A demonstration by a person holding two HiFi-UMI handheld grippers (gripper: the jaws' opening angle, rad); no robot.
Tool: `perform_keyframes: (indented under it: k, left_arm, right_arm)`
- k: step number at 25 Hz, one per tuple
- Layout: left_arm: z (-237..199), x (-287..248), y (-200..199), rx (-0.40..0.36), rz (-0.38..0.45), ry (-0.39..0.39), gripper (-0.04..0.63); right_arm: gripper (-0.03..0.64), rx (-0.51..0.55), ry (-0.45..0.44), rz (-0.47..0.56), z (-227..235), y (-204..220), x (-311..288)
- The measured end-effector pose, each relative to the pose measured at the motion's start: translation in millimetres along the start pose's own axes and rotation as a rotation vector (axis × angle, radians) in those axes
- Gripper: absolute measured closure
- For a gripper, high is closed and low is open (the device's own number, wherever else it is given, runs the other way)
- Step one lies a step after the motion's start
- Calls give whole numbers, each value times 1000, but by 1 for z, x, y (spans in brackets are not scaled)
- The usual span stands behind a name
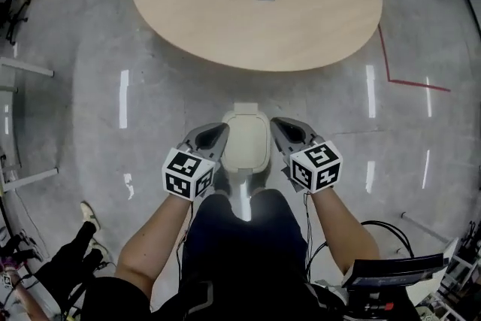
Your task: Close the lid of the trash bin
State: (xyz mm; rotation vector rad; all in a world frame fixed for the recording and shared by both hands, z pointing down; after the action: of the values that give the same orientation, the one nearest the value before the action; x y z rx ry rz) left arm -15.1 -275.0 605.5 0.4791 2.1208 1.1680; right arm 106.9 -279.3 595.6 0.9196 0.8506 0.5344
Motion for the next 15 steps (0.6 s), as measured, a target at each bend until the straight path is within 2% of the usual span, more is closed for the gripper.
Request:
perform_keyframes:
  k: [4,7,11,15]
  left_arm:
    - [6,25,-92,-40,133,-41,594]
    - [20,48,-147,-10,251,-52,594]
    - [48,82,-195,-39,355,-41,594]
    - [69,103,-224,-51,429,-33,594]
  right_arm:
    - [606,67,-12,112,-17,-84,14]
    - [606,77,-25,189,-28,-135,33]
    - [606,58,-26,281,-46,-180,67]
    - [606,93,-32,339,-56,-214,91]
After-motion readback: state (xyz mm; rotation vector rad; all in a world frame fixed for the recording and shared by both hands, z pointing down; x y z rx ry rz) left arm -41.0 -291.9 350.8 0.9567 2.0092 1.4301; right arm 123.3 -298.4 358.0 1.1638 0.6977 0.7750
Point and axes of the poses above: the fingertips, and each gripper's own axes: x backward along the fingers, z to its right, y out of its underside, the point moved 1 cm from there along x, backward along the fingers, and after that the axes turned 11 degrees about z, right-handed, at the moved point
